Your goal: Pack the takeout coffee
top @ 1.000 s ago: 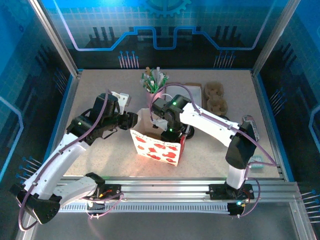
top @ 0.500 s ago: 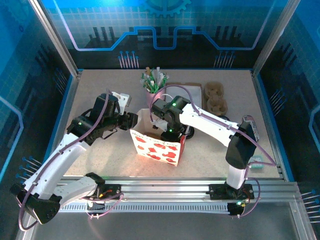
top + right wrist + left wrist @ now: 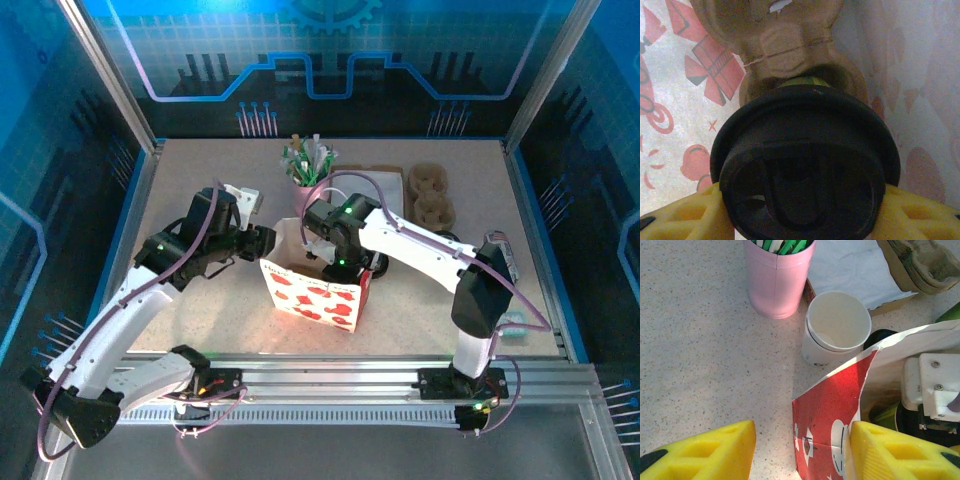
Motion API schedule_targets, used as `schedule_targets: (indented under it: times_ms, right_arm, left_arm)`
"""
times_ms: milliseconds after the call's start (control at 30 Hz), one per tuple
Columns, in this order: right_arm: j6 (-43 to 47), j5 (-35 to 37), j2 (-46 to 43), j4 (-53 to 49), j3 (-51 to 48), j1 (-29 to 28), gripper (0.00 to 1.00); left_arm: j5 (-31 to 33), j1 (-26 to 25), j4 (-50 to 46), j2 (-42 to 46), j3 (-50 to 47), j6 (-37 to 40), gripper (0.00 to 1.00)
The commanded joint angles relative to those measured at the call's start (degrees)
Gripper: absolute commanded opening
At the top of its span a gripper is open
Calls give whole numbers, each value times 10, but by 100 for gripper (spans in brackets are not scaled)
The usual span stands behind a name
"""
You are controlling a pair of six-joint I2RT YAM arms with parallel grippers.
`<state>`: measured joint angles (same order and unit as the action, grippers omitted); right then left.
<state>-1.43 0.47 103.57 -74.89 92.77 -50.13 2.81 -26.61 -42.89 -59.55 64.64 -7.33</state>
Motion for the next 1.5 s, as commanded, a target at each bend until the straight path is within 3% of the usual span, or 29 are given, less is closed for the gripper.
schedule_targets:
  times_ms: [0,1467]
  right_arm:
    - [-1,-11,29,-3,-26,4,36]
    - [-11,-15,63,42,-90,2,37]
  left_arm:
    - [5,3,10,8,-8,9,54]
    - [4,3,8,8,-9,10,54]
